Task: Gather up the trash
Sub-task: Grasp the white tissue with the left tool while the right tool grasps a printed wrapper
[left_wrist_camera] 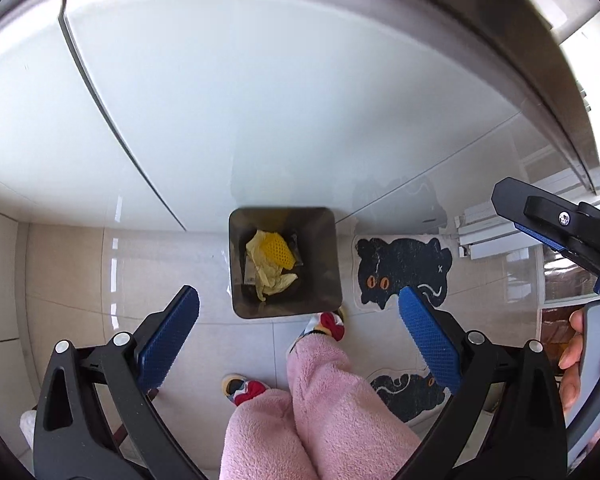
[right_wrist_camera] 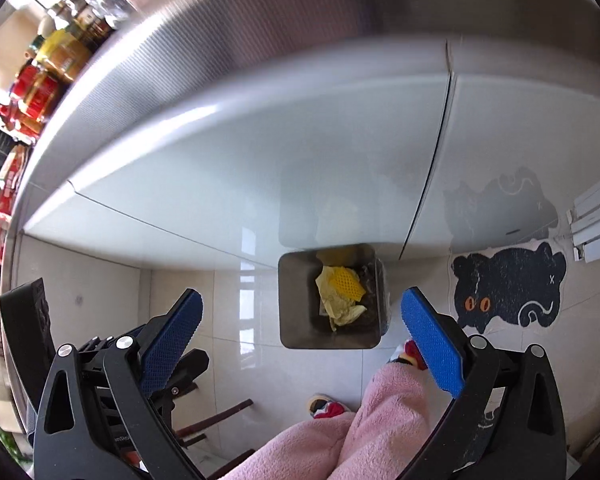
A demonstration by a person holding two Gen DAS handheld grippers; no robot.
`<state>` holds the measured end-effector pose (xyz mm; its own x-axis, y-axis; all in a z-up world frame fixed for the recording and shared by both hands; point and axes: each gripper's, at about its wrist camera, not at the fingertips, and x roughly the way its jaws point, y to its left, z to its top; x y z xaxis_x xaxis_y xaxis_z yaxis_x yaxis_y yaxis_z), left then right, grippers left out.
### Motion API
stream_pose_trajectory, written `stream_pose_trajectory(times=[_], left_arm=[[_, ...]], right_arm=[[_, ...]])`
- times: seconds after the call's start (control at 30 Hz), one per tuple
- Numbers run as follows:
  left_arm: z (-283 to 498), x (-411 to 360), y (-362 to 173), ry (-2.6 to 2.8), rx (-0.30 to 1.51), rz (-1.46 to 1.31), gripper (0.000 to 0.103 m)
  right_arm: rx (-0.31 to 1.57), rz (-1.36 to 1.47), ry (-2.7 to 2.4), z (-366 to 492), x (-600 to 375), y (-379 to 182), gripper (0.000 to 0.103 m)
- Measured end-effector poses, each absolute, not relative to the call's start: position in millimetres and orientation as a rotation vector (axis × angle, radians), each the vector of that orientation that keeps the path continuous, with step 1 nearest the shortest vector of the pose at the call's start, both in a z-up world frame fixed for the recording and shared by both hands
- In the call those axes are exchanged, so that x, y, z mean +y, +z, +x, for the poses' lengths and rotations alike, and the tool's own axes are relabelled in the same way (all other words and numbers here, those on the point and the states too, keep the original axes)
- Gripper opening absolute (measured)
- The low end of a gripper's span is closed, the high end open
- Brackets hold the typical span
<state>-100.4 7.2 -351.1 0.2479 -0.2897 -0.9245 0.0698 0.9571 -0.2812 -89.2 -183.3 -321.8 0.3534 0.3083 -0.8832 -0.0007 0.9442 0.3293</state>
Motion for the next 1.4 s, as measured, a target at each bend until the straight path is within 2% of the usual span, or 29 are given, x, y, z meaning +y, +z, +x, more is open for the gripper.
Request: stream_pose_trajectory(times=[0.3,0.43,0.53,0.7,0.8,0.87,0.97,1.3,1.4], left_arm=[[-90,7,-234,-0.288,1.004,-0.221,0.095],[-71,5,-196,-0.274,0.853,-0.206,0.095],[-48,1,-179,-0.258,0.814,-0.186,0.095],[-8,-4,-164,-0.26,0.785,-0.184,0.092],[17,-13,-158,-0.272,0.791,-0.184,0.086],[33,-19,-153,-0.278,0.784,-0.178,0.079],[54,-27,-152,-0.281,0.786,-0.157,0.072],[110,-40,-158,-0.261,0.818,-0.093,0.073],[118,-40,-161,-0.267,0.824,-0.088,0.073]], right_arm=[[0.933,0.266,0.205,-74,-205,-210,0.1],[0.864,0.266,0.178,-47,-219,-186,0.1],[0.854,0.303,0.157,-25,-232,-180,0.1],[0.852,0.312,0.143,10,-254,-182,0.1],[0.857,0.309,0.158,30,-262,-186,0.097],[0.873,0.286,0.169,44,-264,-190,0.081],[0.897,0.254,0.196,59,-261,-197,0.07],[0.92,0.203,0.251,81,-248,-209,0.07],[0.952,0.207,0.253,86,-248,-218,0.064]])
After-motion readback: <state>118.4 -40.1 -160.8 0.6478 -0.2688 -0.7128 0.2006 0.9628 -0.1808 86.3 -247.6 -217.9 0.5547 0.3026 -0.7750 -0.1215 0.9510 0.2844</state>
